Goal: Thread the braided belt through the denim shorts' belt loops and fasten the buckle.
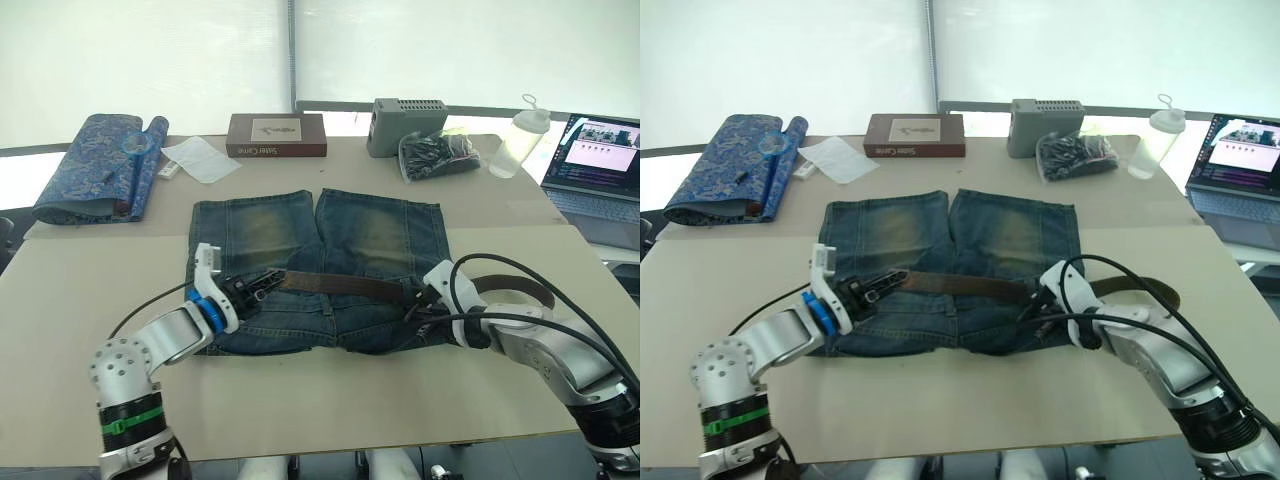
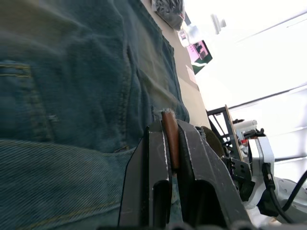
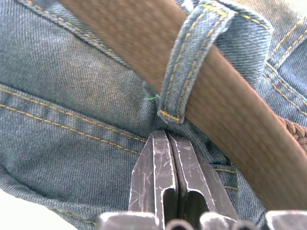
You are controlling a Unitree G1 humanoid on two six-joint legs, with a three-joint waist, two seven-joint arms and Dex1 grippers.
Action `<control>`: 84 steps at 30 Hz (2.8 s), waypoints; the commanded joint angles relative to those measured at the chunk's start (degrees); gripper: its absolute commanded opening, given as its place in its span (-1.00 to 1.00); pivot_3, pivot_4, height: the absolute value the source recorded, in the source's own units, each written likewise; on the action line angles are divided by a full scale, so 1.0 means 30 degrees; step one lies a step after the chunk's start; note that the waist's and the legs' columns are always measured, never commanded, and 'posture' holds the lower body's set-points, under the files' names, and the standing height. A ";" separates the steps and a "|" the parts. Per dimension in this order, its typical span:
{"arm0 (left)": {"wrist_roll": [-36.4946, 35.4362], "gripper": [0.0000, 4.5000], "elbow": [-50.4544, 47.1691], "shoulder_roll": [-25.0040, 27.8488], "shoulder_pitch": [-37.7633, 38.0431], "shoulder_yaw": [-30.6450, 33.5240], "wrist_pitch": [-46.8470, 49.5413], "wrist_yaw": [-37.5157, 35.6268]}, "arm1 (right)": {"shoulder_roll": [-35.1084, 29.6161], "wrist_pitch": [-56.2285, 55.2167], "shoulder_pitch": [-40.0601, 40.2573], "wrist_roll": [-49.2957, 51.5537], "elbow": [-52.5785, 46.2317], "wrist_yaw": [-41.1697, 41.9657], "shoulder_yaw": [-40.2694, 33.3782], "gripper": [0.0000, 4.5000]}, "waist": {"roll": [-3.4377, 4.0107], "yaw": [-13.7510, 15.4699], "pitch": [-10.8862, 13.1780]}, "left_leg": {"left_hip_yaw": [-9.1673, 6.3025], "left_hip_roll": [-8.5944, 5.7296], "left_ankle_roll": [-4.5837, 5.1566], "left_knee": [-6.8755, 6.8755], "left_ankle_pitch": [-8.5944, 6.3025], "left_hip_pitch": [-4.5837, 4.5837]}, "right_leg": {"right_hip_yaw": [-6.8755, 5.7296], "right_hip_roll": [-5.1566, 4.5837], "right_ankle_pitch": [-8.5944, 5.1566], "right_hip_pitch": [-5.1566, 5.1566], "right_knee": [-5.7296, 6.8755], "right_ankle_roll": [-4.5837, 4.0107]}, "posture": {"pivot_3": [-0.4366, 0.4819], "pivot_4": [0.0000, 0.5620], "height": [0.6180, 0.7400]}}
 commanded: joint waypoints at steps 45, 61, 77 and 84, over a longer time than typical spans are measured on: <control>-0.9355 -1.00 0.2606 0.0511 -0.3023 -0.6259 -0.4572 -0.1279 | 0.8728 0.4266 0.0034 1.4746 -0.2101 -0.5011 -0.8851 -0.13 | -0.0023 -0.0081 0.0003 | -0.0047 0.0003 -0.0047 -0.0134 0.0037 -0.0017 | -0.0106 -0.0065 -0.0010 -0.0023 -0.0044 -0.0047 | -0.05 -0.47 1.00; -0.8076 -1.00 0.3198 0.0168 -0.3076 -0.7256 -0.4263 -0.1838 | 0.9185 -0.2496 0.0753 2.3372 -0.2063 -1.1964 -0.8117 -0.13 | -0.0020 -0.0123 0.0005 | -0.0031 -0.0005 -0.0034 -0.0124 0.0050 -0.0015 | -0.0063 0.0044 -0.0013 -0.0017 -0.0027 -0.0037 | -0.05 -0.47 1.00; -0.8314 -1.00 0.2681 0.0082 -0.2817 -0.7069 -0.4647 -0.1177 | 0.6647 -0.4551 0.0637 2.3252 -0.2174 -1.1161 -0.5896 -0.13 | -0.0021 -0.0093 0.0005 | -0.0026 0.0003 -0.0026 -0.0120 0.0054 -0.0020 | -0.0055 0.0050 -0.0015 -0.0011 -0.0039 -0.0029 | -0.05 -0.47 1.00; -0.8338 -1.00 0.2381 0.0218 -0.2579 -0.7156 -0.4595 -0.1136 | 0.6761 -0.5406 0.0651 2.1757 -0.1802 -1.0872 -0.5833 -0.13 | -0.0021 -0.0092 0.0006 | -0.0024 0.0001 -0.0026 -0.0119 0.0054 -0.0021 | -0.0054 0.0049 -0.0014 -0.0011 -0.0040 -0.0026 | -0.05 -0.47 1.00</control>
